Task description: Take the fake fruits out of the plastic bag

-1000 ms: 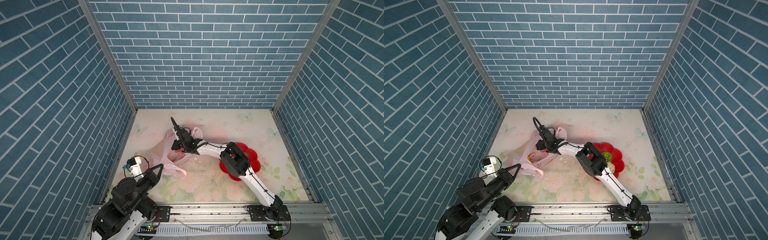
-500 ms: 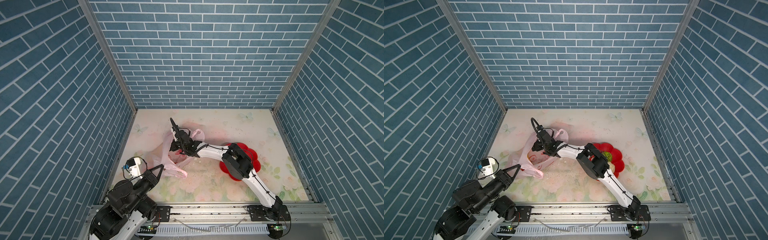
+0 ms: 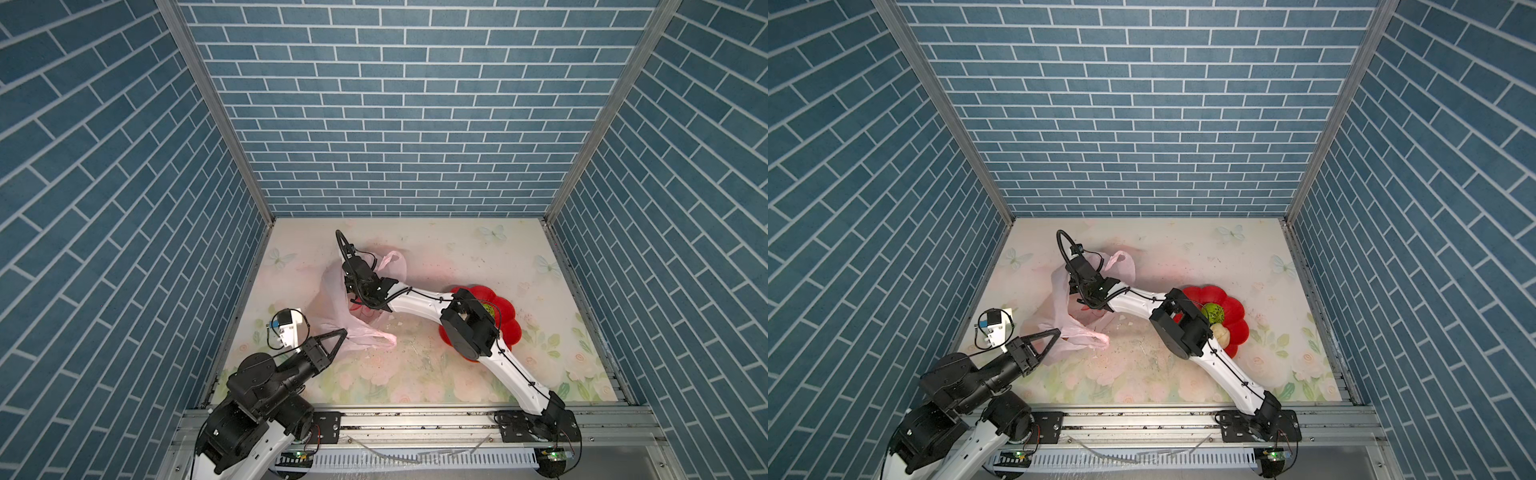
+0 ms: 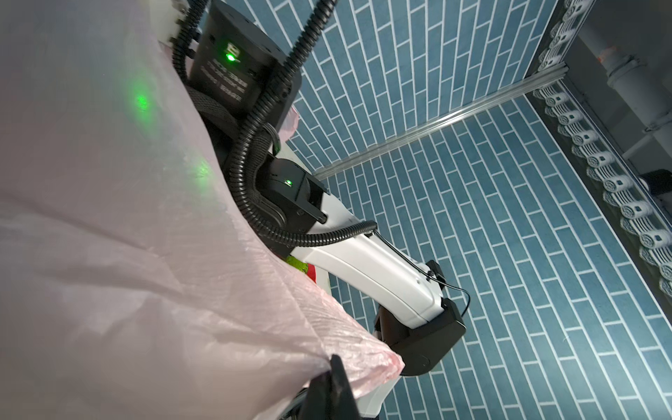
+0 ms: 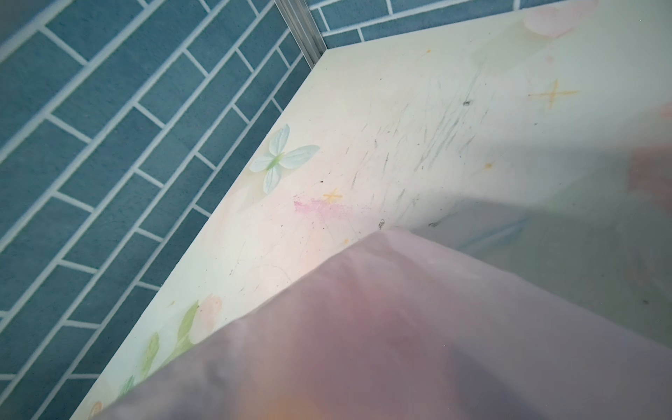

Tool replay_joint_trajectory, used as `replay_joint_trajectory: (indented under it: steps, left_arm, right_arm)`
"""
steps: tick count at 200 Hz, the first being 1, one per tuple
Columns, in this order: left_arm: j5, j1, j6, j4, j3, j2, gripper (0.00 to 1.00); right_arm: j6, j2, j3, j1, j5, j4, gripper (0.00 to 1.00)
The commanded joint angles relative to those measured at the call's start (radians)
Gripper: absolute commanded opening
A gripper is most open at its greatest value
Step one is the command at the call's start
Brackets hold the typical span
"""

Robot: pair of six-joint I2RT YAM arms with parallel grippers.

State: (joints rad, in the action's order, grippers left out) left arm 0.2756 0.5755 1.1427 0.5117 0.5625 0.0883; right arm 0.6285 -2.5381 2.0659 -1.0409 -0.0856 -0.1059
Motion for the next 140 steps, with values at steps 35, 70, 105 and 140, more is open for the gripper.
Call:
replay_joint_trajectory:
  steps: [35,70,105,140]
  left_arm:
    - [0.082,-0.004,-0.037,-0.064,0.018,0.008,0.0]
    - [0.07,-0.003,-0.037,-0.041,0.017,-0.006,0.0]
    - [0.037,-0.004,-0.069,0.012,0.03,-0.027,0.0]
    - [-0.052,-0.003,-0.092,0.134,0.03,-0.071,0.0]
  right_arm:
    - [0.077,-0.089,0.118,0.017,-0.015,0.054,0.84]
    - [0.108,-0.115,0.128,0.03,-0.008,0.051,0.74]
    - [0.116,-0.104,0.09,0.041,0.006,0.01,0.6]
    - [0.105,-0.053,0.012,0.048,0.027,-0.04,0.38]
